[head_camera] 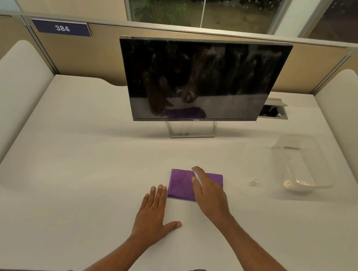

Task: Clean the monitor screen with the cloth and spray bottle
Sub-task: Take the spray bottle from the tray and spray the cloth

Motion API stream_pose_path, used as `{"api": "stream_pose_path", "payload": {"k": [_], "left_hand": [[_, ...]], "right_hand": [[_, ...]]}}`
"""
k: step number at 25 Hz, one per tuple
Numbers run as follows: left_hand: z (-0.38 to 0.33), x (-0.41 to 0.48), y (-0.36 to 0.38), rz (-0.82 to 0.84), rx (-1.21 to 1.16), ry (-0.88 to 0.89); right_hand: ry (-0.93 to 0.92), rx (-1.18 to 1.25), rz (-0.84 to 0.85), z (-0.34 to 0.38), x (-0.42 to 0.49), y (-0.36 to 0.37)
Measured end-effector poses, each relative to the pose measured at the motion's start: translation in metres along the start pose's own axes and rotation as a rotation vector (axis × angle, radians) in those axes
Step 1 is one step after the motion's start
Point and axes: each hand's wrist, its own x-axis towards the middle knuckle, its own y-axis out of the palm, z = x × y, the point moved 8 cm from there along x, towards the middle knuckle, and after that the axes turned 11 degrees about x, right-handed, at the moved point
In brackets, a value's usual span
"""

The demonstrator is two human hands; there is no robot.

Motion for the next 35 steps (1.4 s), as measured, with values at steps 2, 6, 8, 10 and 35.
{"api": "stream_pose_path", "payload": {"k": [2,6,8,10,35], "left_hand": [[0.0,0.001,0.0,0.0,-0.003,-0.005],[0.001,0.0,0.0,-0.002,-0.004,-0.007],[0.001,-0.001,-0.001,-0.005,-0.008,-0.007],[0.002,-0.002,-0.002,-0.011,-0.013,-0.011],[0.002,-0.003,-0.004,-0.018,-0.009,0.007]], "right_hand": [[-0.037,-0.042,0.017,0.006,0.003,0.003],[-0.009,-0.079,0.058,0.004,0.002,0.012],[-0.003,-0.083,0.062,0.006,0.003,0.013],[-0.017,-0.094,0.072,0.013,0.005,0.014],[0.022,-0.126,-0.022,-0.016,-0.002,-0.001]]}}
